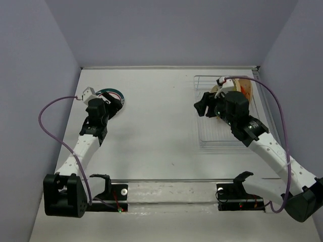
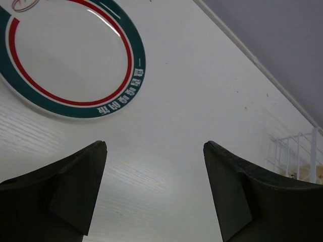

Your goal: Load the plates into the dish rack

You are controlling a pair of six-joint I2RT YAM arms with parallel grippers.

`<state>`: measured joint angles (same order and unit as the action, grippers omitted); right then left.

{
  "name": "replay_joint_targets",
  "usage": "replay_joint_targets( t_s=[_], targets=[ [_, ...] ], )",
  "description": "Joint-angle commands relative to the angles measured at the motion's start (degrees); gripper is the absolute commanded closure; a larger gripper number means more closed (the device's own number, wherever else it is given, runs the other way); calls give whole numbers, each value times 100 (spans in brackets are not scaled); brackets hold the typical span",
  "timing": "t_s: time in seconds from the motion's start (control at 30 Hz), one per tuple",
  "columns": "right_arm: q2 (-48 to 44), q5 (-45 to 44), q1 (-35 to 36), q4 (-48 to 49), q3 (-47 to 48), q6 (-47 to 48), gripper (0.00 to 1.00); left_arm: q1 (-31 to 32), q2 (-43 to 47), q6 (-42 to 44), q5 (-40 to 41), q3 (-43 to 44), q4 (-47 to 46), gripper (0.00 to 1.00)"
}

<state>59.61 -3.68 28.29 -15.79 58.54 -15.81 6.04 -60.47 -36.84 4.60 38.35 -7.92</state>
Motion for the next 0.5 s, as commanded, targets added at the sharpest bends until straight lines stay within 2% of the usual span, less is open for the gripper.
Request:
replay_joint_targets(
  t_s=[0.0,0.07,0.13,0.47],
  targets=[
    [-336,632,535,428,-247,-229,34,-182,-595,-605,1085,58,-666,12],
    [-415,649,590,367,-326,-220,34,-393,-1069,-614,1411,129,-676,12],
    [-538,702,642,305,-370,-229,34,-821,-1361,-754,1151,155,-640,12],
    [-741,878,695,155,-502,-98,34,-1702,-2337,-922,938,-12,-1018,16]
  ],
)
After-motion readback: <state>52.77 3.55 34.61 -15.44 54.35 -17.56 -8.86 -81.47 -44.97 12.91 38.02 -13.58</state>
